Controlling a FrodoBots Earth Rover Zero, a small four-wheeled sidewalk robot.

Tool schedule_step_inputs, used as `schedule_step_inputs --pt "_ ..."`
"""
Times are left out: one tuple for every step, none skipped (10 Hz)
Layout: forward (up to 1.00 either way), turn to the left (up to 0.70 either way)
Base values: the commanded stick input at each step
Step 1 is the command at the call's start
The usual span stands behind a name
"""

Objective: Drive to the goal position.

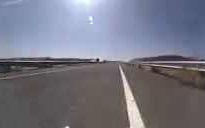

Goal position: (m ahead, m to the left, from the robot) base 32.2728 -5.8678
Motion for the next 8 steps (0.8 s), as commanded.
schedule_step_inputs --pt "1.0 0.0" --pt "1.0 0.0" --pt "1.0 0.0" --pt "1.0 0.0" --pt "1.0 0.0" --pt "1.0 0.0" --pt "1.0 0.0" --pt "1.0 0.0"
